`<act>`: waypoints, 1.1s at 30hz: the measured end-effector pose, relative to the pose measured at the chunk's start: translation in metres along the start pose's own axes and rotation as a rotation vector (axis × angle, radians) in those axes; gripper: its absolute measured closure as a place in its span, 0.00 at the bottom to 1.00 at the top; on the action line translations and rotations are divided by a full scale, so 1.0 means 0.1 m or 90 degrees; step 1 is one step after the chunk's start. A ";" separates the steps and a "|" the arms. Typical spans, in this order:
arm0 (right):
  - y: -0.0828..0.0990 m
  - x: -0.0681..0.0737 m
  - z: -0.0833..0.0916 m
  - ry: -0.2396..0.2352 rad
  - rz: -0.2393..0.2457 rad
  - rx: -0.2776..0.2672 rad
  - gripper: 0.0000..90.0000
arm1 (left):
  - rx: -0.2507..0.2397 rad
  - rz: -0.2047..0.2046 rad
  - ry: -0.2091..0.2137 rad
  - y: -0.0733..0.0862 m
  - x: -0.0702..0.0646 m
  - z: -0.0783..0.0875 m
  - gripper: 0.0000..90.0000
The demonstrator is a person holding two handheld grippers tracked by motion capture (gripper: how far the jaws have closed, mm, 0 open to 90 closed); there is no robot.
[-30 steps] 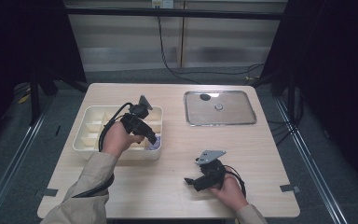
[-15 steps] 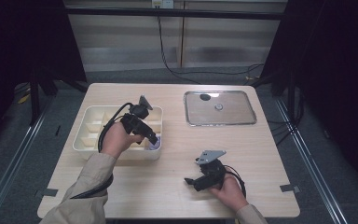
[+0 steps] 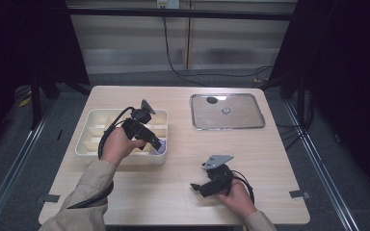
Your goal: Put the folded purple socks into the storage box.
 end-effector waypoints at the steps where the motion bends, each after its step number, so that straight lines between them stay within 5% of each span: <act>1: 0.00 0.00 0.00 -0.001 0.000 0.000 0.14 | 0.000 0.000 0.000 0.00 0.00 0.00 0.29; 33: 0.00 0.00 0.00 -0.002 -0.001 -0.002 0.14 | 0.013 -0.005 0.012 0.19 0.05 0.06 0.26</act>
Point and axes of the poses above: each handheld gripper's, and its own axes: z roughly backward along the jaws, y roughly out of its underside, x roughly to its left, the point moved 3 cm from there along -z, roughly forward along the jaws, and after that the axes turned 11 degrees about -y, right-handed, at the moved point
